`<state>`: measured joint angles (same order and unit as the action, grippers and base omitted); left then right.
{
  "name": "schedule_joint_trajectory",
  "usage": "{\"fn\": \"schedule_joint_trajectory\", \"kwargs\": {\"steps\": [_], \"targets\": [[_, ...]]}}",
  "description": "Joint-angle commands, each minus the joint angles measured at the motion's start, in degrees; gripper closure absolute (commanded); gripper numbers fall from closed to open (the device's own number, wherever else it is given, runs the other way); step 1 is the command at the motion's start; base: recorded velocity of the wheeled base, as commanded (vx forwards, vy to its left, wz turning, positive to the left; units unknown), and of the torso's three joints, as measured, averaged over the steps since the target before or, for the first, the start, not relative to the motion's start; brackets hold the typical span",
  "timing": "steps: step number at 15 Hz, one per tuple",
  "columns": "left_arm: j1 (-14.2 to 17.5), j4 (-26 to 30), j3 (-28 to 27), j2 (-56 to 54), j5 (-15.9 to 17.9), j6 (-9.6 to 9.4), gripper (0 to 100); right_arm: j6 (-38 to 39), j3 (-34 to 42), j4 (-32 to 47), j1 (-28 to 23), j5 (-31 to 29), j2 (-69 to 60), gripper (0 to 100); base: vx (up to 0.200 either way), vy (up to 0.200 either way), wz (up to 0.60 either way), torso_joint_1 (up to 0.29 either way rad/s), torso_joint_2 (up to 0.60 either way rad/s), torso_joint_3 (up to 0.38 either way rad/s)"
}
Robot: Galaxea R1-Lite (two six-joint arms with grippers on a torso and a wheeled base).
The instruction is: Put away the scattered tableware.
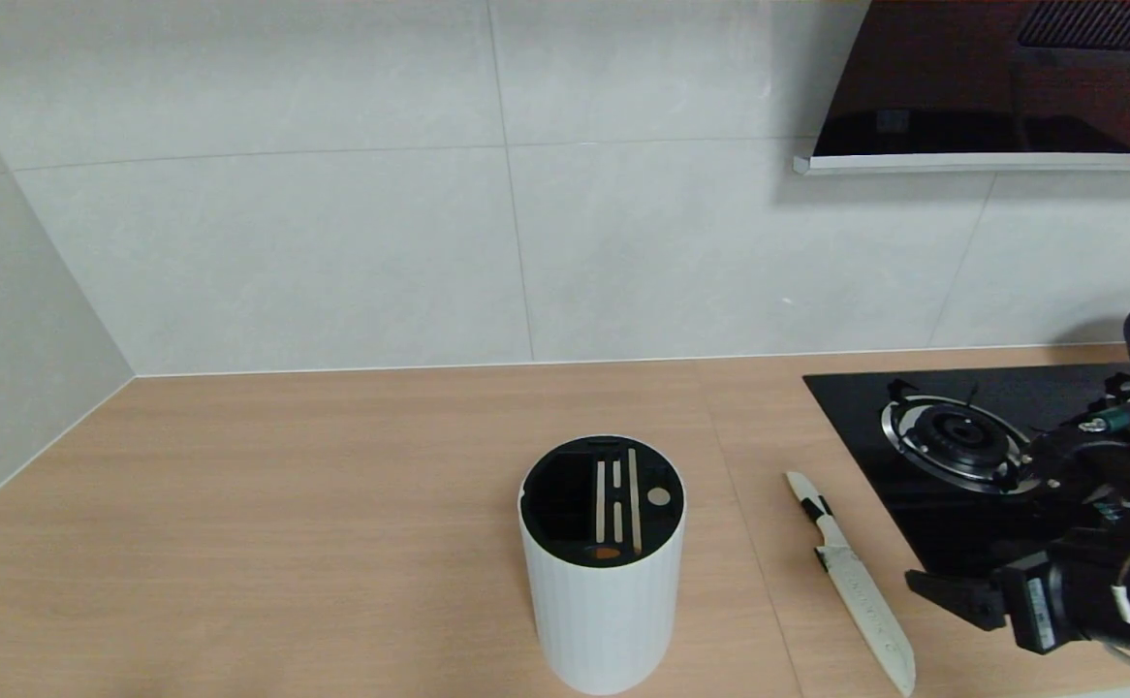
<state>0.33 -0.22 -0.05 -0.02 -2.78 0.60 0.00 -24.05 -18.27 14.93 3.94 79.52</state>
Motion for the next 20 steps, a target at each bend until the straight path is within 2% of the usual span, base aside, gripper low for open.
{"fn": "schedule_joint_trajectory", "kwargs": {"steps": [1, 3, 5, 8, 15, 20], "targets": [[0.0, 0.0, 0.0, 0.0, 0.0, 0.02, 0, 0.0, 0.1, -8.0, 0.6, -0.9, 17.8, 0, 0.000, 0.000, 0.00, 0.000, 0.00, 0.000], [0.0, 0.0, 0.0, 0.0, 0.0, 0.02, 0, 0.1, 0.5, -14.1, 0.6, -3.2, 23.8, 0, 0.000, 0.000, 0.00, 0.000, 0.00, 0.000], [0.0, 0.0, 0.0, 0.0, 0.0, 0.02, 0, 0.2, 2.8, -25.5, 0.7, -5.3, 31.9, 0, 0.000, 0.000, 0.00, 0.000, 0.00, 0.000], [0.0, 0.0, 0.0, 0.0, 0.0, 0.02, 0, 0.2, 3.9, -36.6, 1.1, -7.6, 39.6, 0, 0.000, 0.000, 0.00, 0.000, 0.00, 0.000], [0.0, 0.0, 0.0, 0.0, 0.0, 0.02, 0, 2.5, 3.4, -53.4, 1.2, -9.6, 49.8, 0, 0.000, 0.000, 0.00, 0.000, 0.00, 0.000], [0.0, 0.0, 0.0, 0.0, 0.0, 0.02, 0, 2.4, 2.4, -55.1, 1.1, -10.2, 52.1, 0, 0.000, 0.000, 0.00, 0.000, 0.00, 0.000]]}}
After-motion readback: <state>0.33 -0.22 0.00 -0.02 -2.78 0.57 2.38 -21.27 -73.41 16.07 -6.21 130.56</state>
